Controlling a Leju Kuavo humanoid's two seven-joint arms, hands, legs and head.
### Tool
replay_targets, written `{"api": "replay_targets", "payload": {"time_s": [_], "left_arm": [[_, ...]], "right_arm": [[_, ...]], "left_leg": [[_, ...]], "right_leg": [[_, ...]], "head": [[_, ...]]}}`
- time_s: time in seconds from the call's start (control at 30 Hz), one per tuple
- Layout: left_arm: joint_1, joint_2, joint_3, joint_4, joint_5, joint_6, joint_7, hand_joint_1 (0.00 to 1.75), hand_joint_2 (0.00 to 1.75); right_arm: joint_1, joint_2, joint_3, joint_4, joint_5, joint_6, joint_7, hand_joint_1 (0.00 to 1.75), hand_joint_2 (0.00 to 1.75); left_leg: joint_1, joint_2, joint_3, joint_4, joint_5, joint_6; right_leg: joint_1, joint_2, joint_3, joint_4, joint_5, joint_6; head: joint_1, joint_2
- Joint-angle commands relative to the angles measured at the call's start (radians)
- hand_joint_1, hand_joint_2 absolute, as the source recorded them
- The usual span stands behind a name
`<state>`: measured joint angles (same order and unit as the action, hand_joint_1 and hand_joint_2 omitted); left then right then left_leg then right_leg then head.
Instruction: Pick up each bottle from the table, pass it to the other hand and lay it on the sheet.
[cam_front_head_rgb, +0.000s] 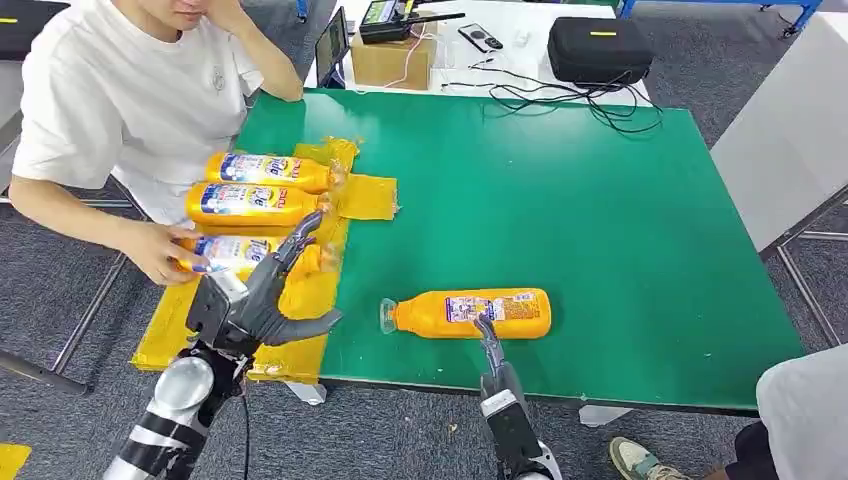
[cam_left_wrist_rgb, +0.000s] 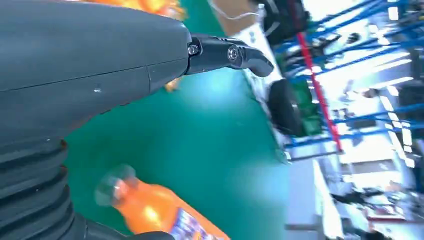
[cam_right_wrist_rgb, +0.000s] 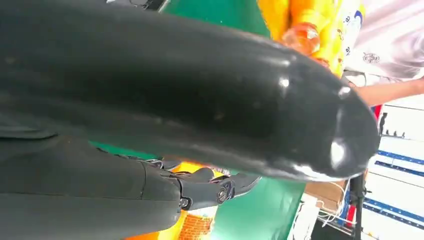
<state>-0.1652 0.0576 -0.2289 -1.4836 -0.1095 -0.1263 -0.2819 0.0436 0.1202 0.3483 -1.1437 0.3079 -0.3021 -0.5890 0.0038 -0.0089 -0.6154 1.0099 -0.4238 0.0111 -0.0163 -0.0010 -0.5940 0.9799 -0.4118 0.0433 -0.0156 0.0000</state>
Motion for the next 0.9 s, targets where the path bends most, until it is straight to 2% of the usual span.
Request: {"api": "replay_targets", "payload": {"time_s": [0.03,0.13,0.2,0.23,0.3,0.33,0.37,0.43,0.6,0.67,0.73,0.87,0.9], "left_arm": [[0.046,0.023,-0.060,-0.117,0.042,0.017,-0.023,0.00,1.75],[0.092,0.005,-0.062,-0.172,0.008,0.078,-0.057,0.00,1.75],[0.104,0.008,-0.074,-0.198,0.020,0.070,-0.079,0.00,1.75],[0.116,0.003,-0.069,-0.213,0.026,0.065,-0.088,0.00,1.75],[0.189,-0.008,-0.050,-0.262,0.046,0.039,-0.092,0.00,1.75],[0.224,-0.010,-0.045,-0.284,0.031,0.041,-0.105,0.00,1.75],[0.281,-0.021,-0.031,-0.310,0.026,0.039,-0.111,0.00,1.75],[0.339,-0.025,-0.024,-0.324,0.022,0.035,-0.120,0.00,1.75],[0.371,-0.049,-0.008,-0.307,0.011,0.046,-0.112,0.00,1.75],[0.358,-0.046,-0.018,-0.284,0.002,0.040,-0.101,0.00,1.75],[0.336,-0.045,-0.035,-0.238,0.011,0.017,-0.078,0.00,1.75],[0.300,-0.051,-0.064,-0.179,-0.028,0.028,-0.074,0.00,1.75],[0.298,-0.051,-0.064,-0.179,-0.028,0.028,-0.074,0.00,1.75]], "right_arm": [[0.006,-0.022,-0.034,-0.017,0.003,-0.008,0.003,0.00,0.00],[0.020,-0.033,-0.033,-0.046,0.046,-0.048,-0.007,0.00,0.00],[0.021,-0.067,-0.004,-0.071,0.230,-0.214,-0.044,0.00,0.00],[0.022,-0.093,0.013,-0.099,0.329,-0.279,-0.020,0.00,0.00],[0.040,-0.152,0.029,-0.199,0.599,-0.373,0.114,0.00,0.00],[0.047,-0.178,0.027,-0.239,0.669,-0.374,0.165,0.00,1.75],[0.052,-0.207,0.003,-0.268,0.789,-0.381,0.249,0.00,1.75],[0.047,-0.250,-0.037,-0.280,0.854,-0.362,0.312,0.00,1.75],[-0.009,-0.297,-0.121,-0.172,0.901,-0.259,0.388,0.00,1.75],[-0.097,-0.312,-0.119,-0.052,0.885,-0.223,0.354,0.00,1.75],[-0.208,-0.273,-0.085,0.039,0.849,-0.197,0.307,0.00,1.75],[-0.354,-0.232,0.034,0.143,0.863,-0.092,0.364,0.00,1.75],[-0.356,-0.230,0.035,0.142,0.863,-0.091,0.364,0.00,1.75]], "left_leg": [[0.001,0.000,0.005,0.000,-0.002,-0.001],[0.001,0.001,0.004,0.000,-0.002,0.000],[0.000,0.001,0.003,0.000,-0.002,0.000],[0.000,0.001,0.002,0.000,-0.001,0.000],[0.000,0.001,0.003,0.000,-0.002,0.000],[0.000,0.001,0.002,0.000,-0.002,0.000],[-0.001,0.003,0.005,0.000,-0.004,0.000],[-0.002,0.004,0.002,-0.001,-0.002,0.001],[-0.002,0.001,0.004,0.000,-0.004,0.002],[-0.002,0.001,0.002,-0.001,-0.003,0.002],[-0.001,0.005,0.004,-0.001,-0.004,0.002],[-0.001,0.006,0.002,-0.001,-0.002,0.003],[-0.001,0.009,0.005,-0.002,-0.002,0.002]], "right_leg": [[0.001,0.000,0.005,0.000,-0.002,-0.002],[0.001,0.000,0.004,-0.001,-0.001,-0.002],[0.001,0.000,0.003,0.000,-0.001,-0.001],[0.000,0.000,0.002,0.000,-0.001,-0.001],[0.000,0.000,0.003,0.000,-0.002,-0.001],[0.000,0.000,0.003,0.000,-0.001,-0.001],[0.000,0.002,0.005,0.000,-0.003,-0.001],[-0.002,0.003,0.002,0.000,-0.001,0.000],[-0.001,0.001,0.004,-0.001,-0.002,0.000],[-0.001,0.002,0.002,-0.002,-0.002,0.002],[-0.001,0.005,0.004,-0.002,-0.001,0.002],[-0.001,0.005,0.002,-0.002,0.002,0.002],[0.000,0.008,0.004,-0.002,0.003,-0.001]], "head": [[0.000,0.000],[0.000,0.000],[0.000,0.000],[0.000,0.000],[0.000,0.000],[0.000,0.000],[0.000,0.000],[-0.001,0.000],[0.000,0.000],[0.000,0.000],[-0.001,0.000],[0.000,0.000],[0.000,0.000]]}}
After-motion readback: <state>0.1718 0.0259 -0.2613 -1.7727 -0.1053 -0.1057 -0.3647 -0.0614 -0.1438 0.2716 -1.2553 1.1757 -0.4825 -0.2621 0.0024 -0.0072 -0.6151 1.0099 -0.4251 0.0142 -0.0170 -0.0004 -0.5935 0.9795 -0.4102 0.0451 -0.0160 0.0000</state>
